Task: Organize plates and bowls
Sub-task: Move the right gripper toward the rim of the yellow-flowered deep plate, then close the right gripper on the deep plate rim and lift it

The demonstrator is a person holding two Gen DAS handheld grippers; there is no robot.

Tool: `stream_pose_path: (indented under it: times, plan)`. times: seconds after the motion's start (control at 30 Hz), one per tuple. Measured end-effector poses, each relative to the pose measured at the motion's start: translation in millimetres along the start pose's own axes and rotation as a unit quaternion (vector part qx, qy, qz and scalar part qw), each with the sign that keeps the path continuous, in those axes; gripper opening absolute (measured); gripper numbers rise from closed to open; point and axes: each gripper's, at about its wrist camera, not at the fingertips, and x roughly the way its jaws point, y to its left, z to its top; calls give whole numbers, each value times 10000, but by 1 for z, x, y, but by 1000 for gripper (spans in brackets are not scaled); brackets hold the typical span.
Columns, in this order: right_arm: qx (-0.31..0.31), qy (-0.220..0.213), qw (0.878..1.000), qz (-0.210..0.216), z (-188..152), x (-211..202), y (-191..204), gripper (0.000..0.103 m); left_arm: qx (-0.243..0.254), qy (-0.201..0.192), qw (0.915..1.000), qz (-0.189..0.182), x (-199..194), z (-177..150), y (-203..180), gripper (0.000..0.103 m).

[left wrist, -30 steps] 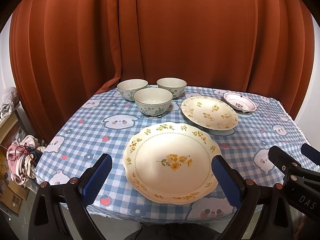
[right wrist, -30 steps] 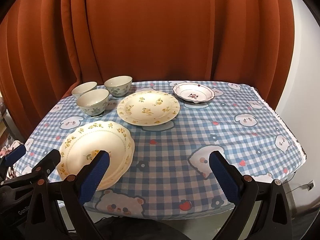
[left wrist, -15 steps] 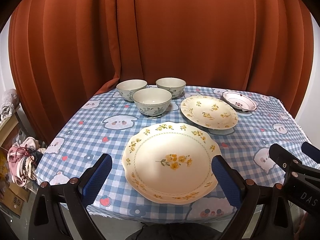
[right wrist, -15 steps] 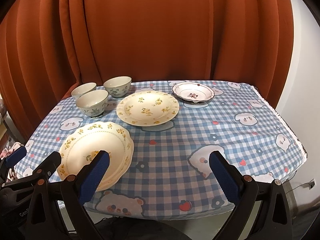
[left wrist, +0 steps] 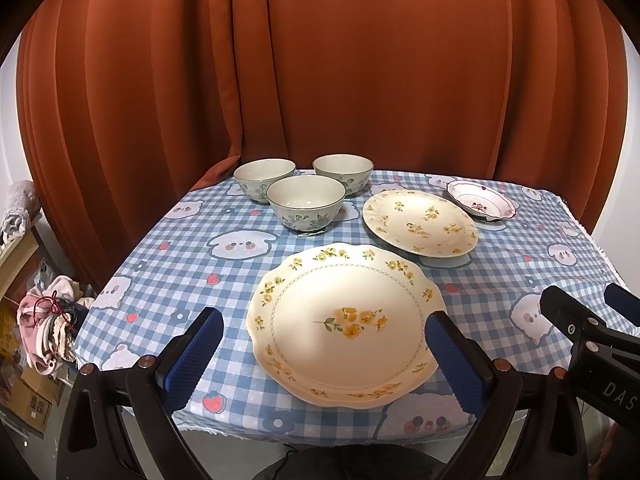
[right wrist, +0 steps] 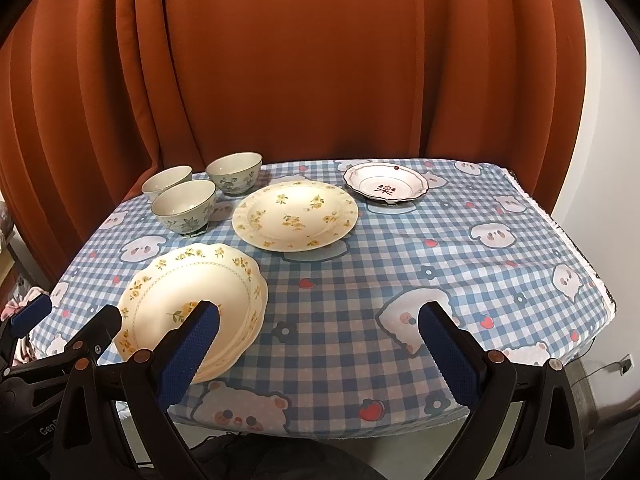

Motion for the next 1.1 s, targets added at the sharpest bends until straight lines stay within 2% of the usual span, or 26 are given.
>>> stream_pose_path:
  times: [0.67,0.93,1.1]
  plan:
    - [155,173,9997,-125,3,8,8,101,178,205,9996,-89,14,13,6,101]
    - [251,425,9985,-230,20,36,27,101,352,433,9984,-81,46,36,20,100]
    - [282,708,9968,-225,30,67,47,101,387,720,9966,-51,78,45,38,100]
